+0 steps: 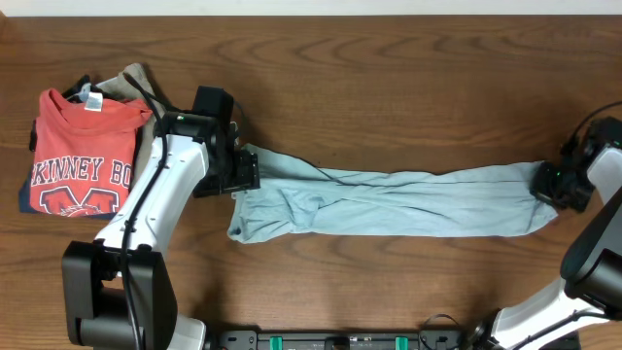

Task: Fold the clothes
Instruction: 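Lift the shirt's right end with the right gripper and carry it left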

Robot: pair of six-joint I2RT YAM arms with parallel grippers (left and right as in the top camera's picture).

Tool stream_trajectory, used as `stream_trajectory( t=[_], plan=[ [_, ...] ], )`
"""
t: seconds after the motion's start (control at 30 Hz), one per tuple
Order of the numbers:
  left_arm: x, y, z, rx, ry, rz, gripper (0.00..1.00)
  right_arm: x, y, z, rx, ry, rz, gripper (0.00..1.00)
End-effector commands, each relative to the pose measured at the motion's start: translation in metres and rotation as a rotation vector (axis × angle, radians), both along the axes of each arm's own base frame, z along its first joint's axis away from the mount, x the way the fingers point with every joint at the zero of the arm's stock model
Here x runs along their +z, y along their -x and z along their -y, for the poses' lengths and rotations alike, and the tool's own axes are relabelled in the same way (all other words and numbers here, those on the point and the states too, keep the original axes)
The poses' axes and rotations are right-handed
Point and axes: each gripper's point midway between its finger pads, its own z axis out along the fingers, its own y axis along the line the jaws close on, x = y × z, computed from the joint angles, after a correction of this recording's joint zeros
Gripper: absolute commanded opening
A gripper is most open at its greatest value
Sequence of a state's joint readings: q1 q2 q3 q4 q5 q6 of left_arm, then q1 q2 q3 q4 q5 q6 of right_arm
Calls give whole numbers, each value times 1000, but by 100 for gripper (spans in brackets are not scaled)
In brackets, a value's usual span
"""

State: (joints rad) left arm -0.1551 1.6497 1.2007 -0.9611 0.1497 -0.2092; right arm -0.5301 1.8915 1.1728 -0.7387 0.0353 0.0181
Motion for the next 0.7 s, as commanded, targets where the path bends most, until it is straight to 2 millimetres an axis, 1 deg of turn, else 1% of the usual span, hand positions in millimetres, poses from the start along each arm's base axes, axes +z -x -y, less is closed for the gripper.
stream_trajectory(
  t=[0.0, 0.13, 0.23, 0.33, 0.43, 0.53, 0.6, 0.67],
  plan=[
    [-6, 2, -3, -1, -15, -19, 80, 18, -12, 20, -16, 64, 11, 6],
    [-6, 2, -3, 10, -14, -17, 82, 34, -24, 11, 15, 42, 19, 4],
    [-6, 2, -3, 10, -14, -16, 83, 39, -33, -7, 55, 6, 25, 3],
    [-6, 2, -3, 10, -14, -16, 83, 42, -40, -32, 114, -20, 26, 2],
    [-6, 2, -3, 10, -14, -16, 83, 46, -48, -62, 186, -53, 32, 1],
    [-6, 2, -3, 10, -14, -16, 83, 50, -52, -101, 270, -111, 32, 1],
    [-6, 2, -3, 10, -14, -16, 83, 51, -51, -128, 327, -153, 19, 1],
    [-6, 2, -3, 10, -14, -16, 83, 51, -49, -151, 378, -183, 6, 1]
  ],
)
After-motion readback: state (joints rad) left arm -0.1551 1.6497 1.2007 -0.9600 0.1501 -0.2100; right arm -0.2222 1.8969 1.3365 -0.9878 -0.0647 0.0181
